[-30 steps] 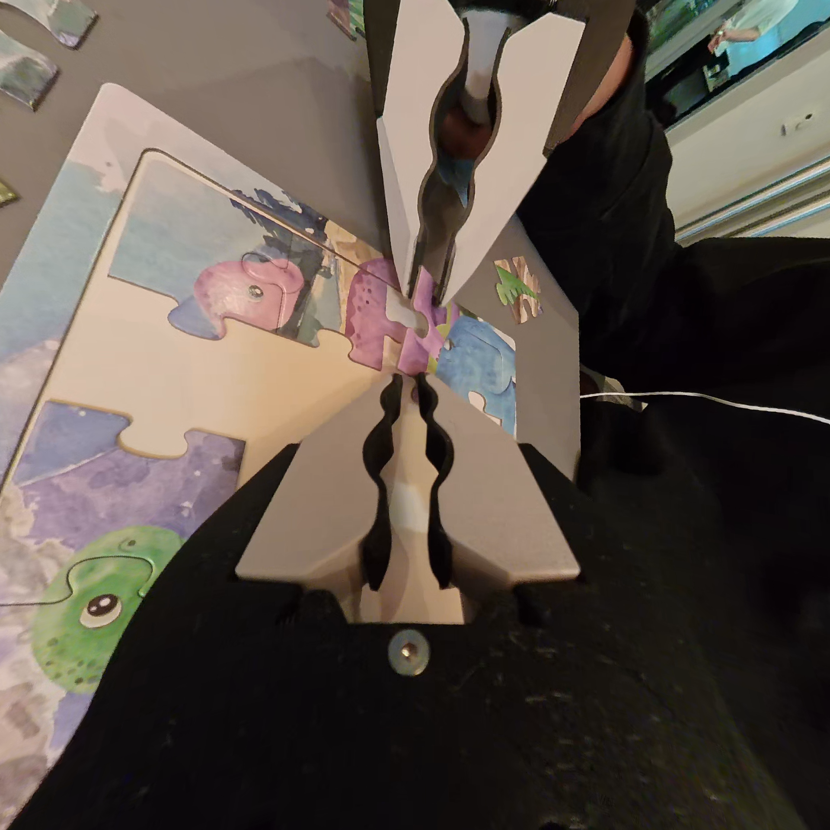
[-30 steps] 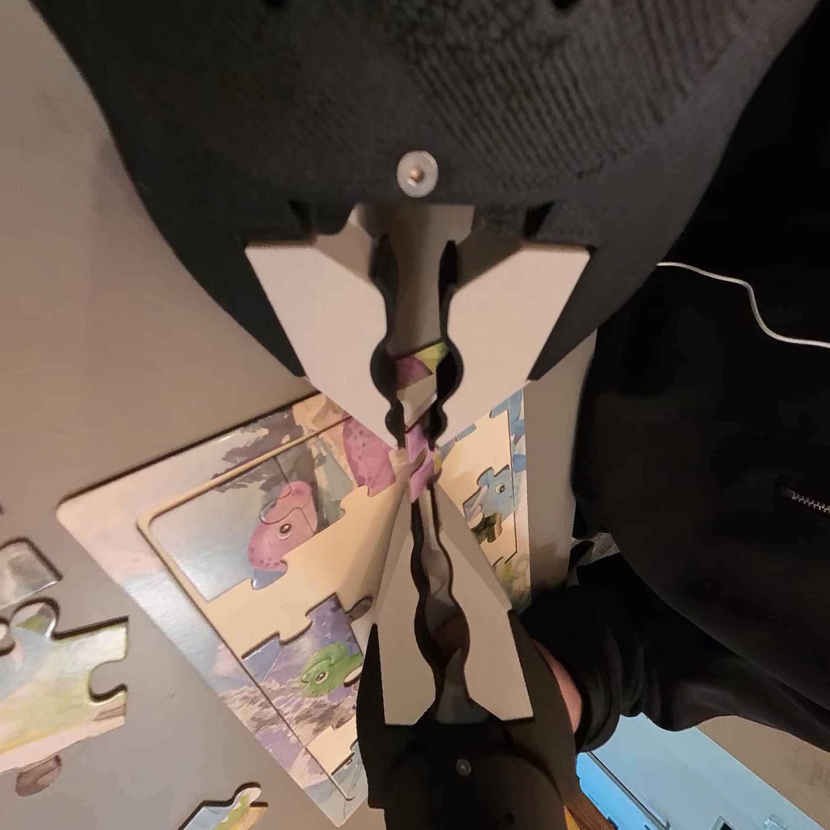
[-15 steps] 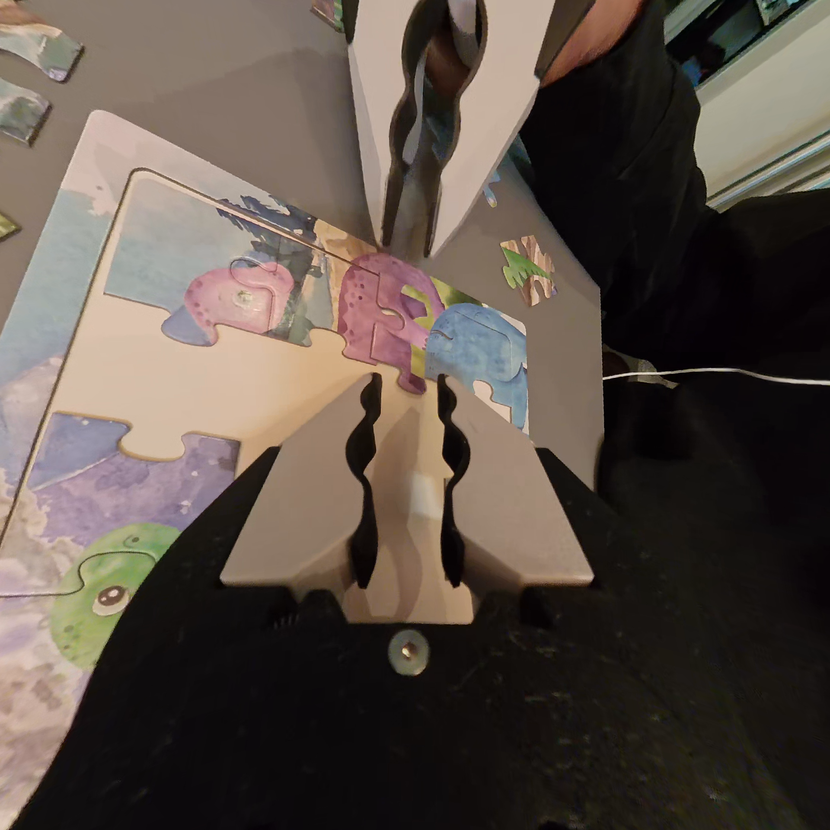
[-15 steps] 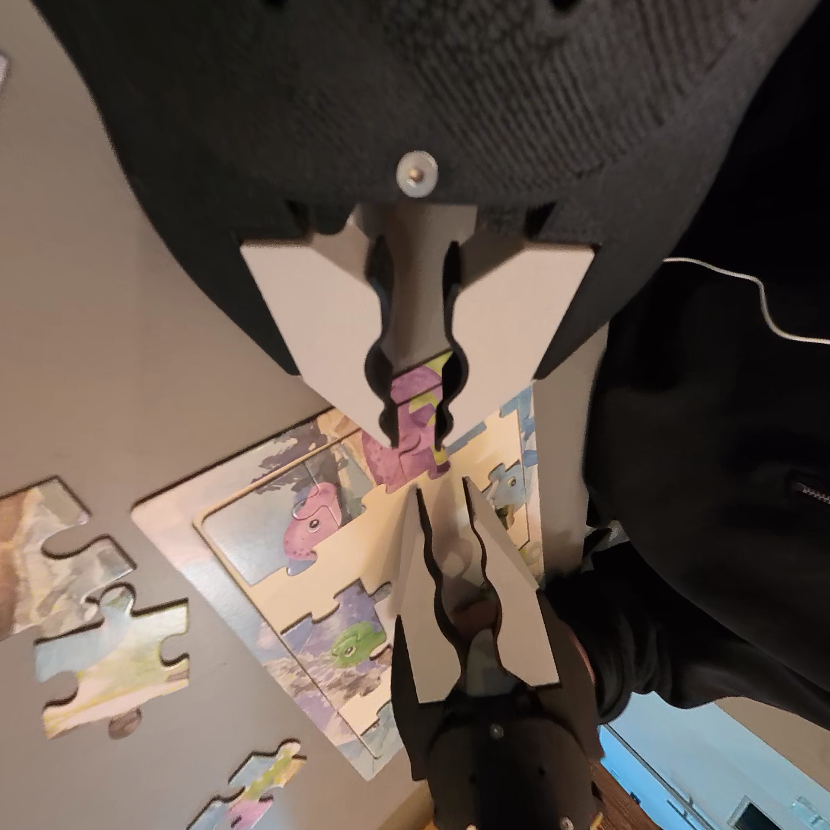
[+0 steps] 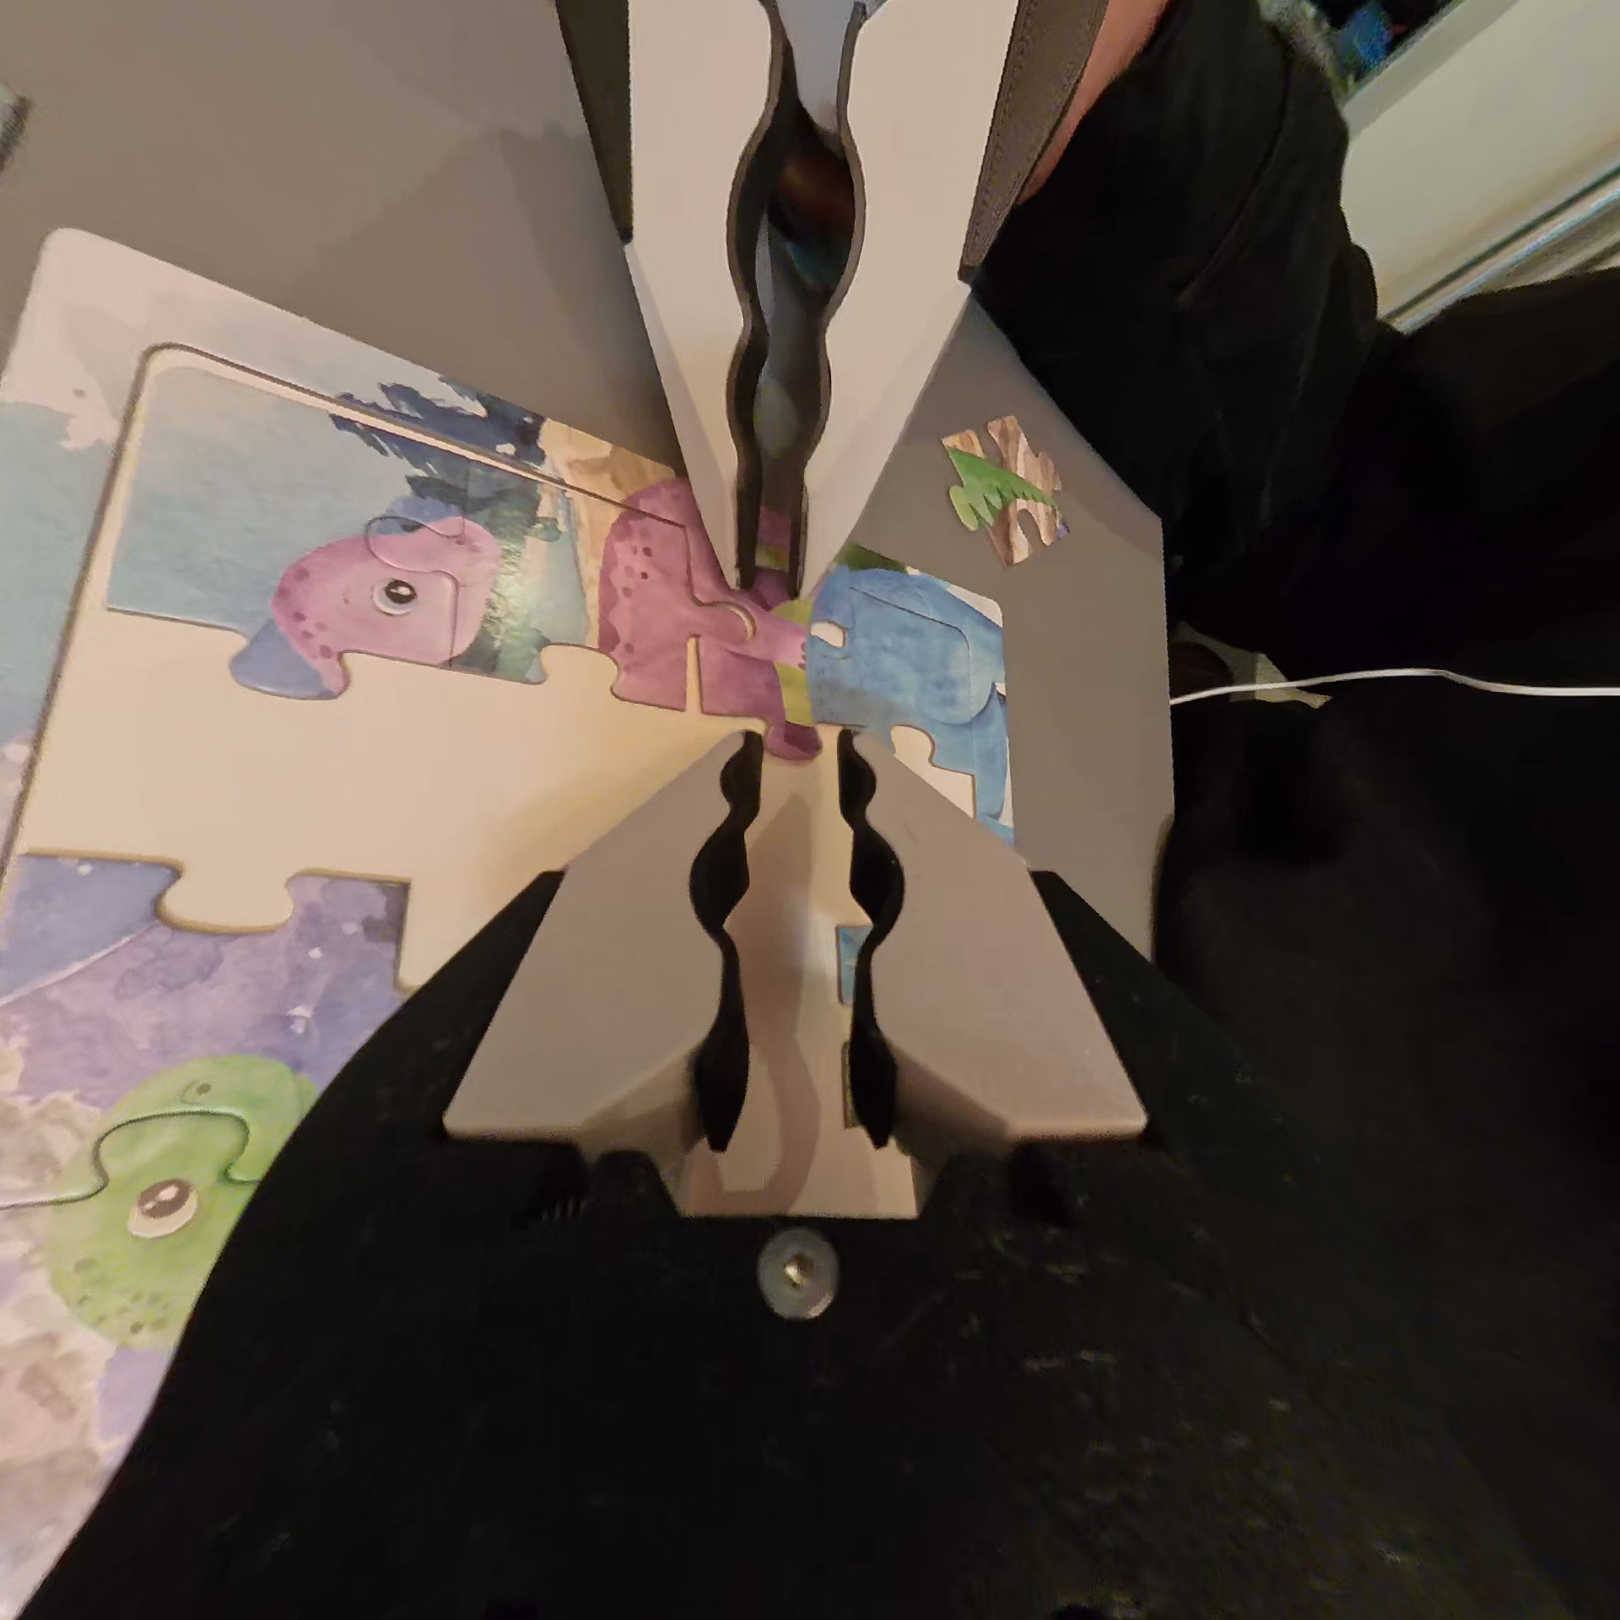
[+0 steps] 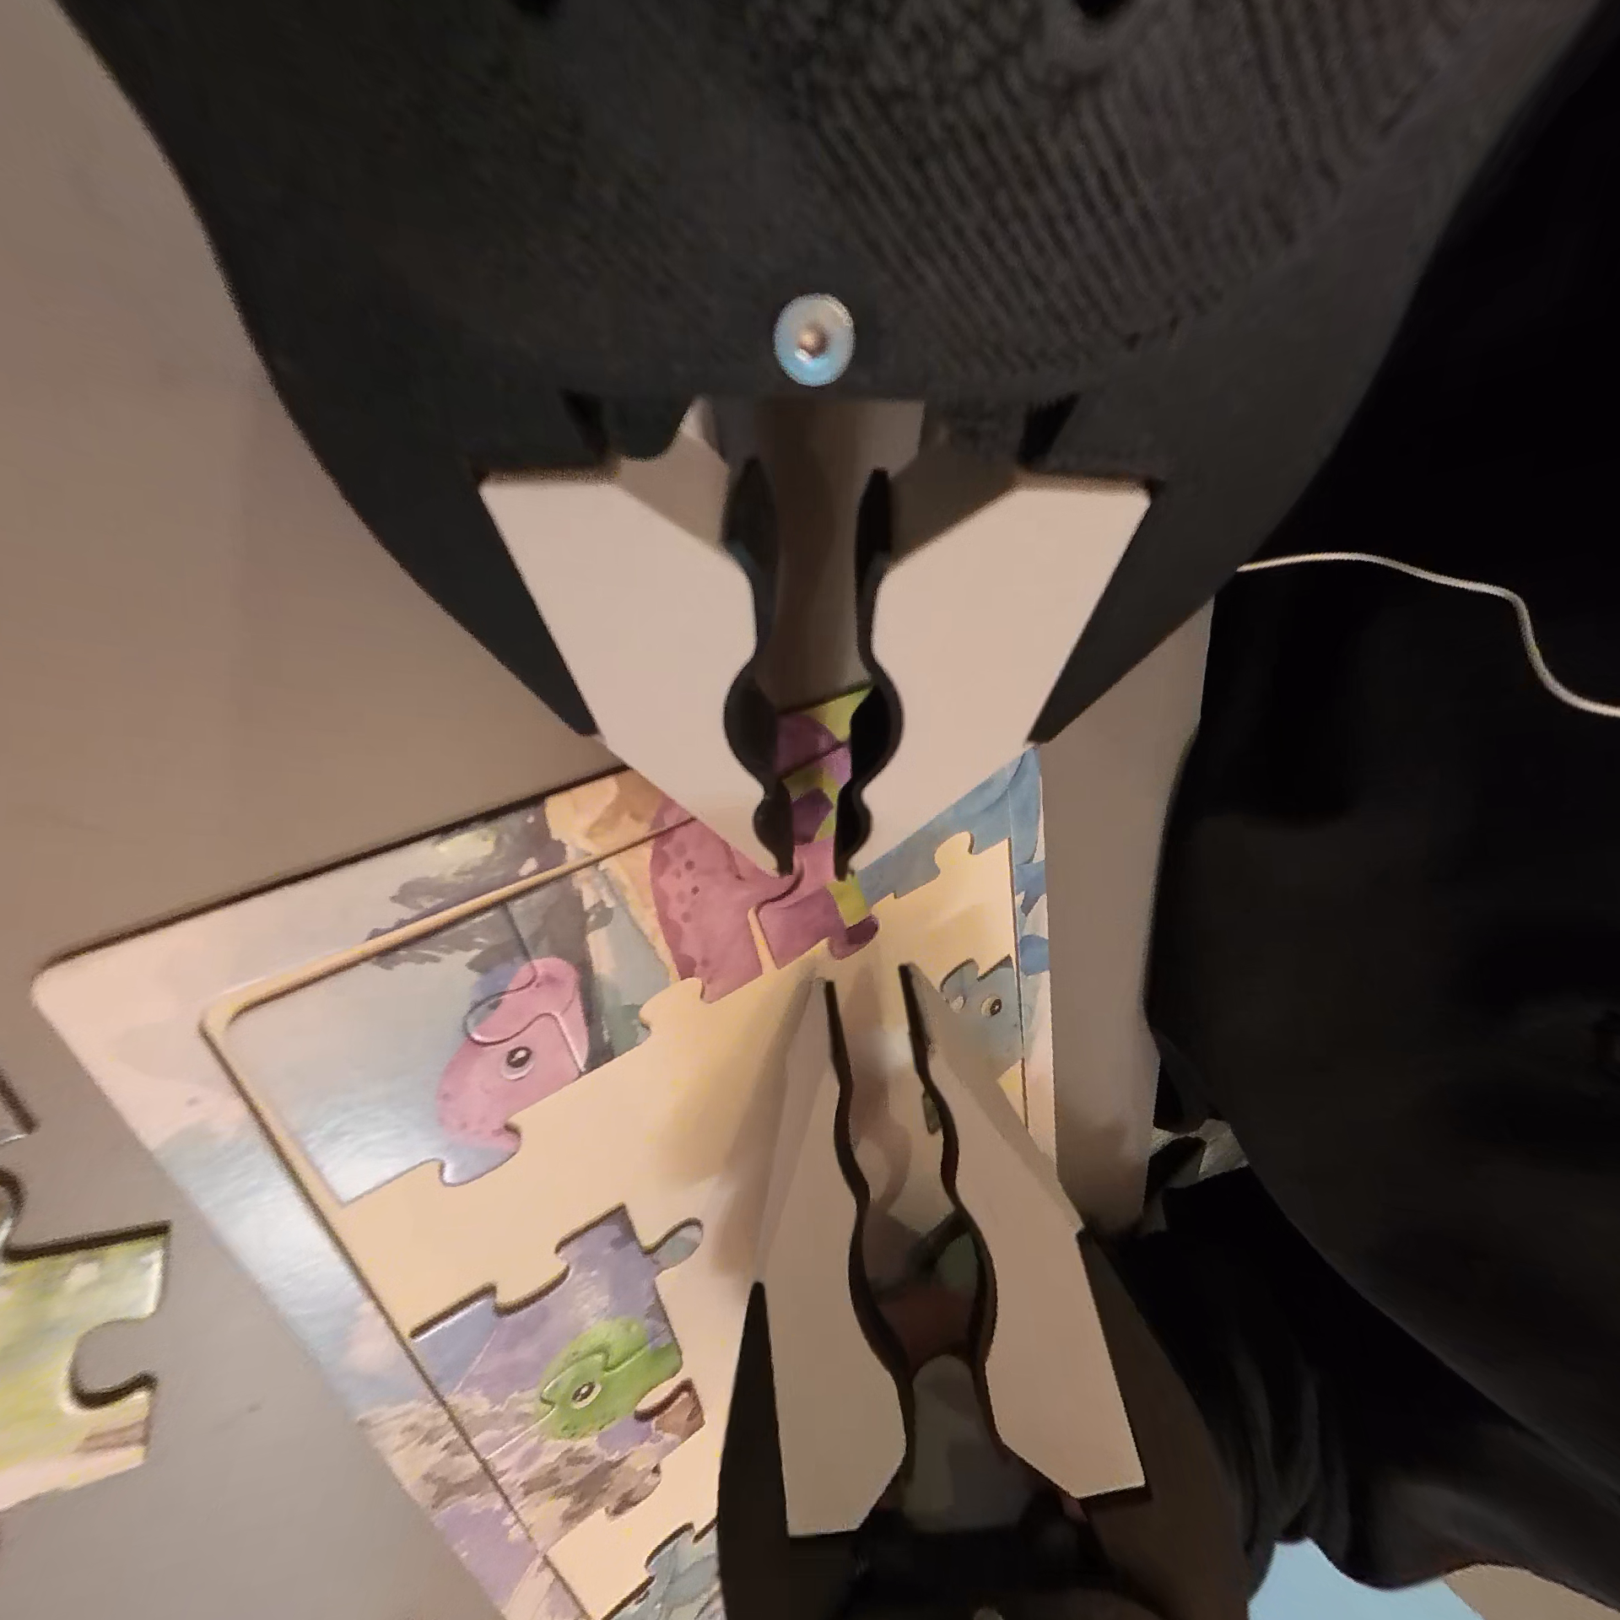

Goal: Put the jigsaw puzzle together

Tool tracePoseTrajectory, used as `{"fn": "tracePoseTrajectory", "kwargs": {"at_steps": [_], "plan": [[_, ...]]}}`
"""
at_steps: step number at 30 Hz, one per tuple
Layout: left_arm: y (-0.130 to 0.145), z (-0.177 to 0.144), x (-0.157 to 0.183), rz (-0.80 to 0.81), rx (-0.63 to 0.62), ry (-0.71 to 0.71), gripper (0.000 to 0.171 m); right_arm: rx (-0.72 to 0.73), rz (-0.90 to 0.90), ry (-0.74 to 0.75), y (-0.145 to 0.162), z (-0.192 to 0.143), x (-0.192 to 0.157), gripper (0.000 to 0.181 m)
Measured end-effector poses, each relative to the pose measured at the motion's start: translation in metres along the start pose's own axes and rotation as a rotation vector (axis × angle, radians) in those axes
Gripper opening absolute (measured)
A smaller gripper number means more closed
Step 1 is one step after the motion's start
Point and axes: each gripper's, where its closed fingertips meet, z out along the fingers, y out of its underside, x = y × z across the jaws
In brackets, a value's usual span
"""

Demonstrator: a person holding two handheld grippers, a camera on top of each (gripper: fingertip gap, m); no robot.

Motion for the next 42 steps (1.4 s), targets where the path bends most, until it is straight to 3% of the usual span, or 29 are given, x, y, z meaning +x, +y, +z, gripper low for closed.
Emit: {"fn": "tracePoseTrajectory", "kwargs": {"at_steps": [4,10,28,42], "plan": [[-0.004,-0.005,-0.003,0.013,0.028,-0.029,0.016,0.013,0.004,0.03,0.0,-0.008,0.004,0.007],[0.004,0.003,-0.004,0.055,-0.032,-0.07,0.016,-0.001,0.037,0.032,0.009,-0.018,0.005,0.002],[0.006,0.007,-0.004,0.231,-0.103,-0.275,0.018,-0.142,0.153,-0.186,0.03,0.0,-0.02,0.0],[0.004,0.01,-0.005,0.272,-0.103,-0.324,0.016,-0.083,0.123,-0.072,0.018,-0.007,-0.002,0.0]]}}
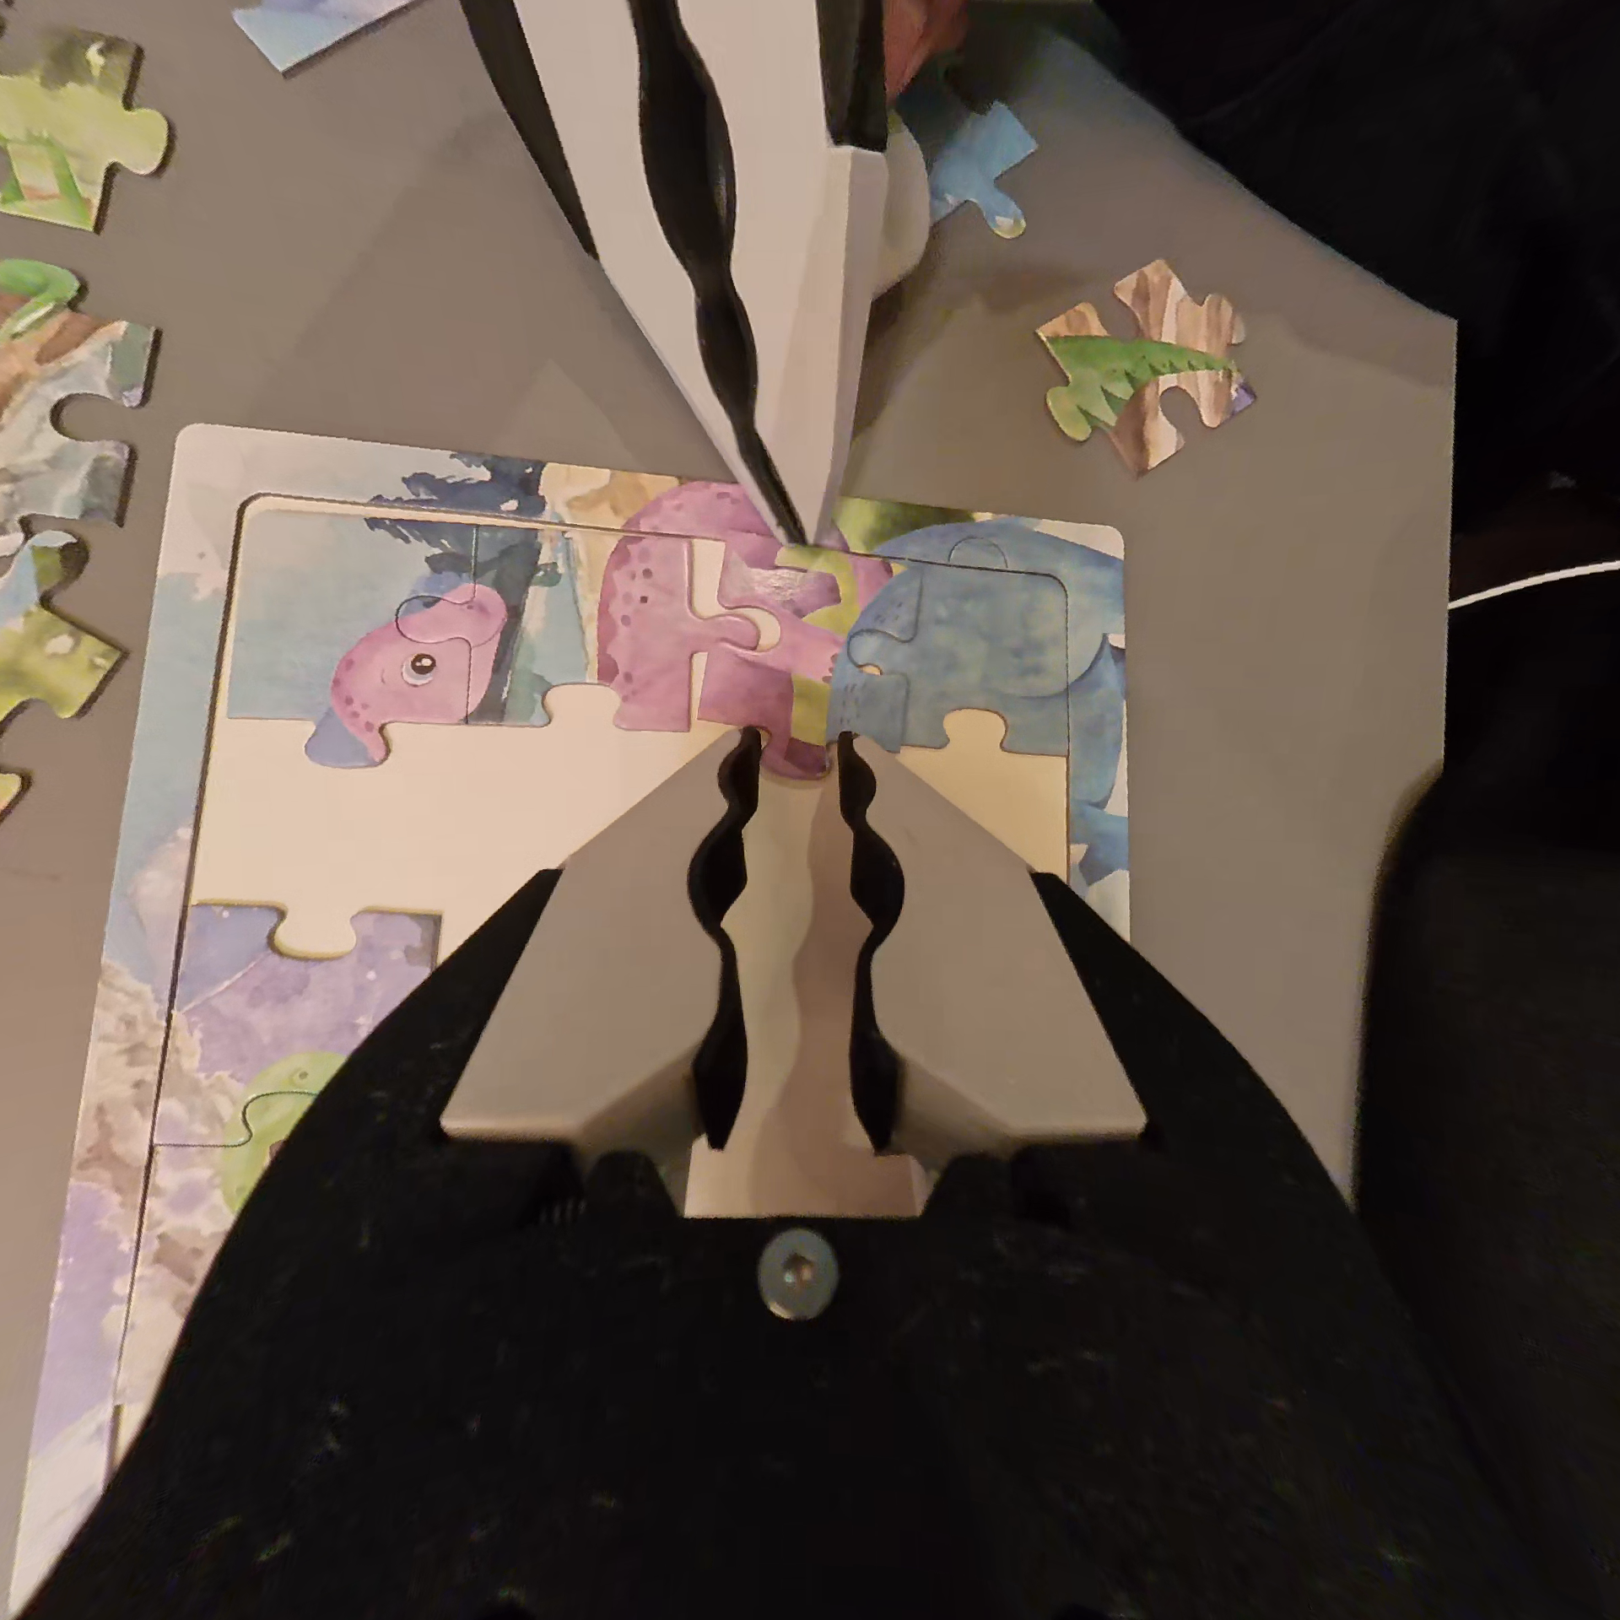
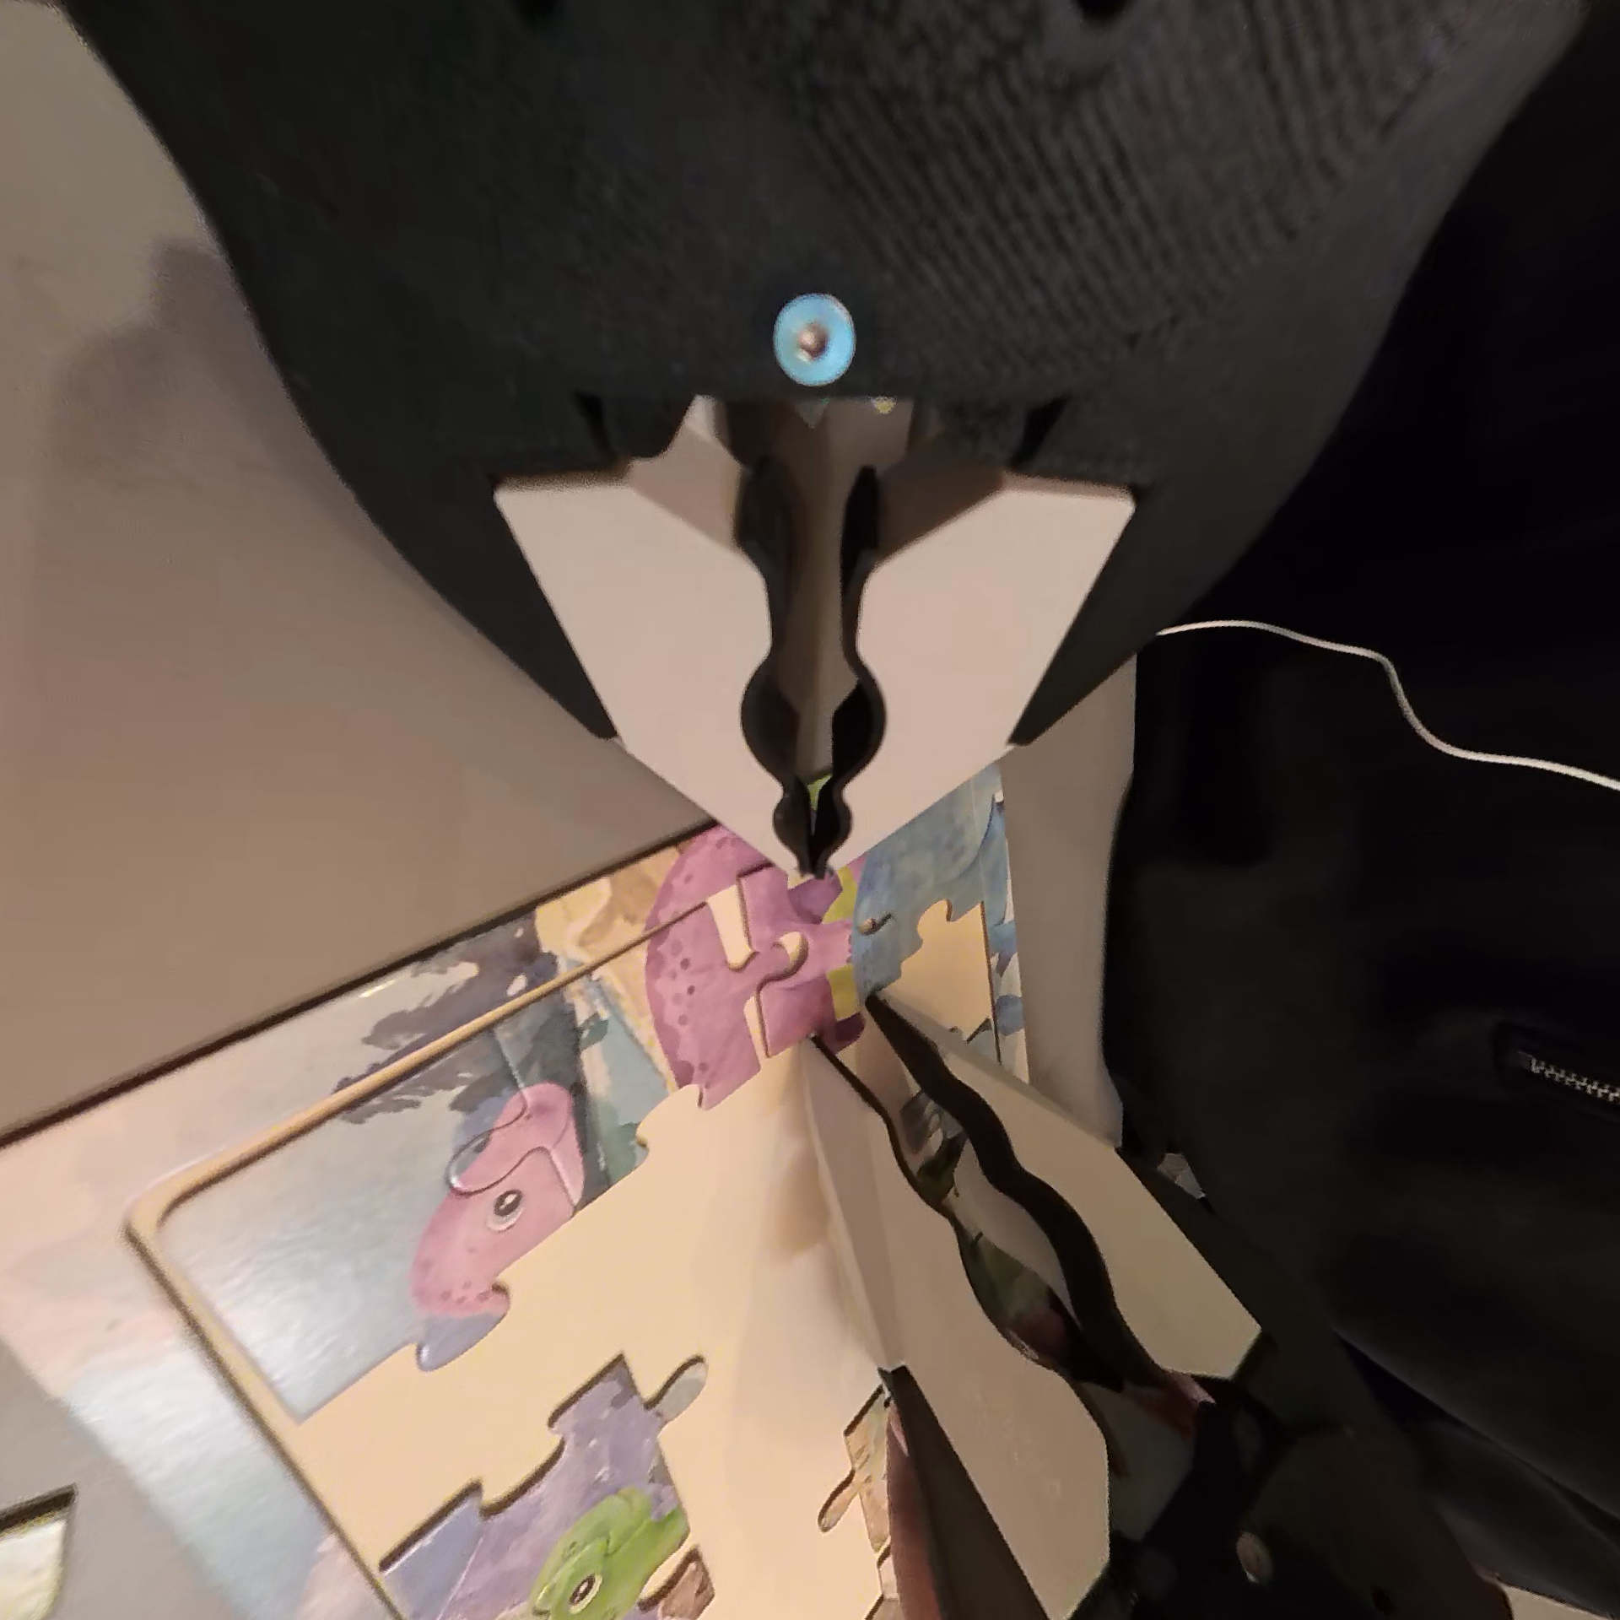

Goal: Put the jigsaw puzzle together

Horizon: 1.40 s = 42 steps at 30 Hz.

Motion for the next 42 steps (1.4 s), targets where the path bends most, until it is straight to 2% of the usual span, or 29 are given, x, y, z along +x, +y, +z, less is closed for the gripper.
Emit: {"fn": "tracePoseTrajectory", "kwargs": {"at_steps": [7,35,42], "plan": [[-0.001,0.0,0.0,0.005,0.003,0.0,0.019,0.03,-0.023,0.071,-0.007,-0.004,0.009,0.0],[0.003,-0.002,-0.002,0.007,-0.016,-0.007,0.016,0.006,-0.073,0.052,-0.01,0.009,0.001,0.0],[-0.005,-0.008,-0.002,0.029,0.022,-0.033,0.015,0.011,-0.075,0.068,-0.011,0.008,0.003,0.0]]}}
